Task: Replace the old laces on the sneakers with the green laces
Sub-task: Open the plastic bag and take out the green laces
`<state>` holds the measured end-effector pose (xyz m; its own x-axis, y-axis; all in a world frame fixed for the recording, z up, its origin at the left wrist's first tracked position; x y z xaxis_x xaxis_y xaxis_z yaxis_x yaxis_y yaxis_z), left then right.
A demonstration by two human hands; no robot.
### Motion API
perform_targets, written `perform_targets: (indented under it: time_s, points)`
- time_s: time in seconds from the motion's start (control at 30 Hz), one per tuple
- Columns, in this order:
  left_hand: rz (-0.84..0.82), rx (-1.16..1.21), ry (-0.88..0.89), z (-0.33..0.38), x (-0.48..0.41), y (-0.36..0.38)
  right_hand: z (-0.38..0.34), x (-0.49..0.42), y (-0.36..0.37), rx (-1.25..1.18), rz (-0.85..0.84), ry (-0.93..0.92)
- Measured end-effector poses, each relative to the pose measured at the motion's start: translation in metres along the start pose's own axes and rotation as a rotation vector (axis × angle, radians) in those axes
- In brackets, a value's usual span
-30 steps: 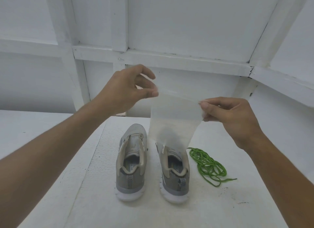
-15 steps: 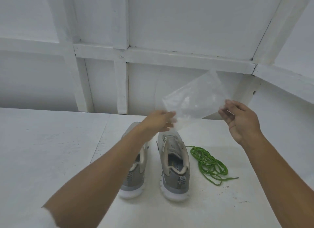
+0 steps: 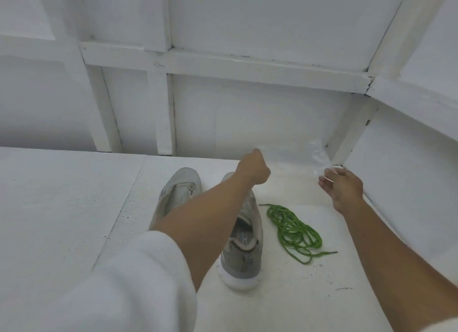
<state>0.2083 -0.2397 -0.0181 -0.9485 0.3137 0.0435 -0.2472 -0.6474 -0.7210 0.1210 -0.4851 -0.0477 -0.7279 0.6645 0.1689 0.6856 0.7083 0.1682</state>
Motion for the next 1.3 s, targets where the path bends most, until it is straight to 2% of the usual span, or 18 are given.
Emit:
perform_targets:
  time_s: [0.2, 0.47, 0.53, 0.6, 0.63, 0.67, 0.7, 0.73, 0.87, 0.97, 1.17, 1.23, 1.3]
  points:
    - [-0.140, -0.361, 0.076, -0.005, -0.020, 0.041, 0.034, -0.023, -0.025, 0.117, 0.085, 0.052]
    - [-0.348, -0.635, 0.081, -0.015, -0.022, 0.075, 0.056, -0.038, -0.034, 0.390, 0.142, 0.131]
    - [-0.367, -0.677, 0.072, -0.017, -0.020, 0.079, 0.058, -0.039, -0.033, 0.398, 0.138, 0.130]
    - [-0.385, -0.707, 0.061, -0.021, -0.018, 0.081, 0.066, -0.043, -0.030, 0.377, 0.109, 0.204]
    - [-0.394, -0.710, 0.058, -0.022, -0.017, 0.082, 0.067, -0.044, -0.034, 0.604, 0.129, 0.202]
    - [-0.400, -0.711, 0.056, -0.023, -0.016, 0.082, 0.064, -0.053, -0.032, 0.965, 0.083, 0.101]
    - [-0.402, -0.711, 0.054, -0.024, -0.016, 0.081, 0.063, -0.058, -0.029, 1.146, 0.069, 0.076]
    - [-0.404, -0.711, 0.053, -0.025, -0.016, 0.081, 0.061, -0.056, -0.025, 1.181, 0.080, 0.079]
    - [-0.413, -0.718, 0.052, -0.027, -0.012, 0.080, 0.050, -0.038, -0.023, 0.758, 0.168, 0.123]
    - [-0.393, -0.691, 0.066, -0.024, -0.010, 0.076, 0.050, -0.035, -0.026, 1.006, 0.112, 0.108]
    - [-0.346, -0.658, 0.095, -0.014, -0.003, 0.056, 0.037, -0.020, -0.030, 0.789, 0.126, 0.069]
    - [-0.334, -0.632, 0.129, -0.008, 0.002, 0.049, 0.027, -0.002, -0.013, 0.723, 0.018, 0.002]
    - [-0.315, -0.574, 0.182, -0.002, 0.010, 0.040, 0.016, 0.033, 0.015, 0.793, -0.219, -0.089]
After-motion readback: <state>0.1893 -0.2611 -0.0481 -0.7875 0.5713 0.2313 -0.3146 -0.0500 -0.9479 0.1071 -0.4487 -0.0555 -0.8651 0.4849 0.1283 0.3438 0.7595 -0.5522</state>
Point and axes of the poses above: each hand's wrist, its own x-axis away from the middle knuckle, its own y-axis out of the palm, z = x × y, the point moved 9 cm from there along -x, towards the middle knuckle, and after that the axes turned 1 degree about x, right-handed, at the moved point
